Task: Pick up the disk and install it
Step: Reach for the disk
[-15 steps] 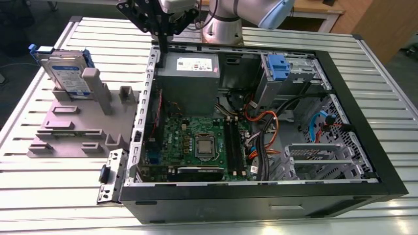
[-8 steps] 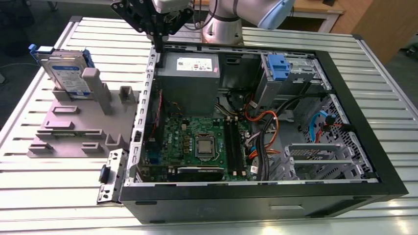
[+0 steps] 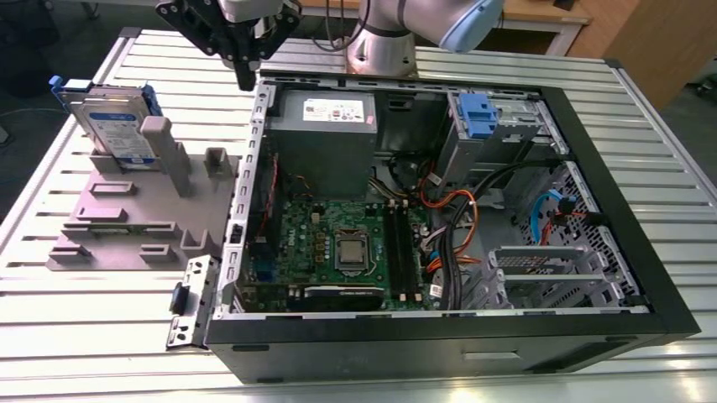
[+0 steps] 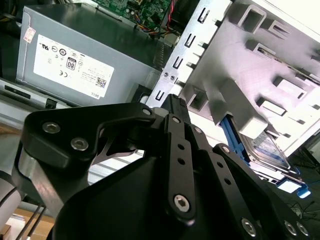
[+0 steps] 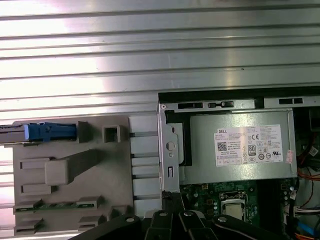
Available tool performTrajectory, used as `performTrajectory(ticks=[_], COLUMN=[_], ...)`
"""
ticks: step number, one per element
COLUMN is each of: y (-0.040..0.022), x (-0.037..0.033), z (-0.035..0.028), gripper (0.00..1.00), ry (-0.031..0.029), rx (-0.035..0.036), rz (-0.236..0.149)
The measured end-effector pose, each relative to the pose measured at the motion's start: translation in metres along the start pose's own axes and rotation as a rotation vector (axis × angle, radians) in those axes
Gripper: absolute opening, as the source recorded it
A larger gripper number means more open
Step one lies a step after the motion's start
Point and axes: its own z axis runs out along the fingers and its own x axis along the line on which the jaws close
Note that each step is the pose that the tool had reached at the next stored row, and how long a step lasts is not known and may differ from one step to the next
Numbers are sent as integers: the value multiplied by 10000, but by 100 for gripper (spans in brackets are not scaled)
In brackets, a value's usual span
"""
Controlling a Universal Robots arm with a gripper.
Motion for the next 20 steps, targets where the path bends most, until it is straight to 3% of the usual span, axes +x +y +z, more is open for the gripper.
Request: performTrajectory(ticks=[20], y=[-8], x=[125], z=[-1], gripper=[11], ry=[-1], rx=[0], rz=[0])
